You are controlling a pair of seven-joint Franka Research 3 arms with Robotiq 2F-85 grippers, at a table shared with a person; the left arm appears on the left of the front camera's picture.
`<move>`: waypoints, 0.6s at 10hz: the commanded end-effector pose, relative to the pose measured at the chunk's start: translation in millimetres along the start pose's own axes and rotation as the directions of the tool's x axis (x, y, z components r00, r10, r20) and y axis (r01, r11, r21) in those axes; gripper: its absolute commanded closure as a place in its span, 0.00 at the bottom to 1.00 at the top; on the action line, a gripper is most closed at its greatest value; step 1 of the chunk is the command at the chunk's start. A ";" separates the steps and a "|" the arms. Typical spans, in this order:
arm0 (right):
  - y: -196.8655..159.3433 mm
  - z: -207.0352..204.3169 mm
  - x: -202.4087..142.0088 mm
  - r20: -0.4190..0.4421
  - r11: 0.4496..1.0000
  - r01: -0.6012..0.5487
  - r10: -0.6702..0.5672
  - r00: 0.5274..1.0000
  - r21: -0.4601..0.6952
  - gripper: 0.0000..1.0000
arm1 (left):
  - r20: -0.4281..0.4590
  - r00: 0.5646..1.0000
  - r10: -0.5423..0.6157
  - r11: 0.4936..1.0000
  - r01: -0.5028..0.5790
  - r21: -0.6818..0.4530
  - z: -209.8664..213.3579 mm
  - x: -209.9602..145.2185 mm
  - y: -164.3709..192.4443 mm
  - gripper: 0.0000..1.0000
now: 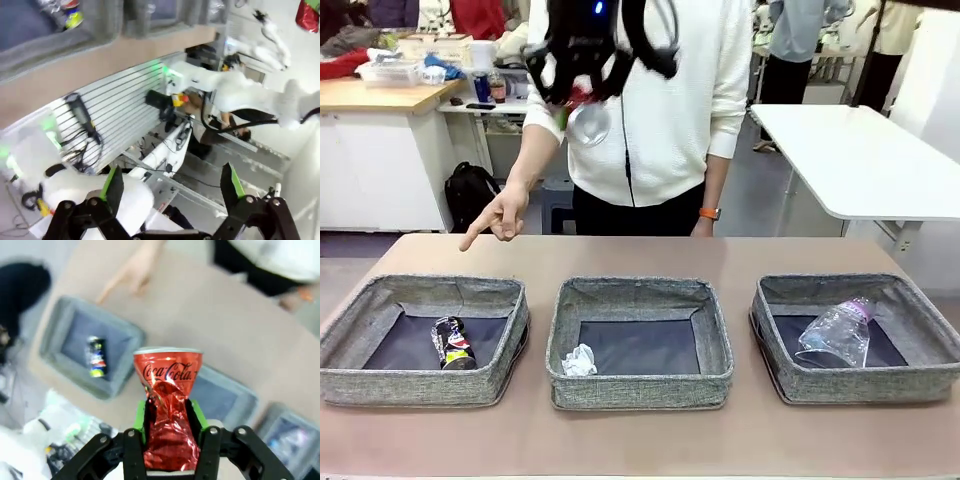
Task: Sort the waste into the appropriate baskets.
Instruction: Place the picked waste into the Fabric basket indicated by the person.
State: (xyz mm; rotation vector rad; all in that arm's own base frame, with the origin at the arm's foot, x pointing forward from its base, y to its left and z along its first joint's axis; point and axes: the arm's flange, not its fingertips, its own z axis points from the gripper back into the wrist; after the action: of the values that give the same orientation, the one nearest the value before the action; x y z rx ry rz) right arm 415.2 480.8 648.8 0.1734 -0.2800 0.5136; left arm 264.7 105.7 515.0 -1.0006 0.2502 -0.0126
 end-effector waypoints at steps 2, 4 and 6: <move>70.3 -93.5 13.2 -0.124 0.927 -0.198 0.248 0.961 0.320 0.61 | 0.072 0.997 0.011 0.996 -0.004 -0.095 57.1 -42.8 41.7 0.00; 108.2 -120.0 1.2 -0.151 0.944 -0.217 0.259 0.954 0.250 0.61 | 0.145 0.987 0.063 0.996 -0.052 -0.078 70.7 -47.6 61.1 0.00; 109.1 -143.4 -11.5 -0.138 0.935 -0.204 0.252 0.958 0.290 0.61 | 0.141 0.987 0.081 0.994 -0.069 -0.086 67.7 -54.5 57.5 0.00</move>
State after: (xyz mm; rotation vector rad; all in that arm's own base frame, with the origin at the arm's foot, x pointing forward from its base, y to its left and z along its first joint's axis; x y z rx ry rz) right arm 374.1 609.2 517.8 0.3555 -0.0490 0.7997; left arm 222.3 210.7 506.5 -1.0671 0.1424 0.1823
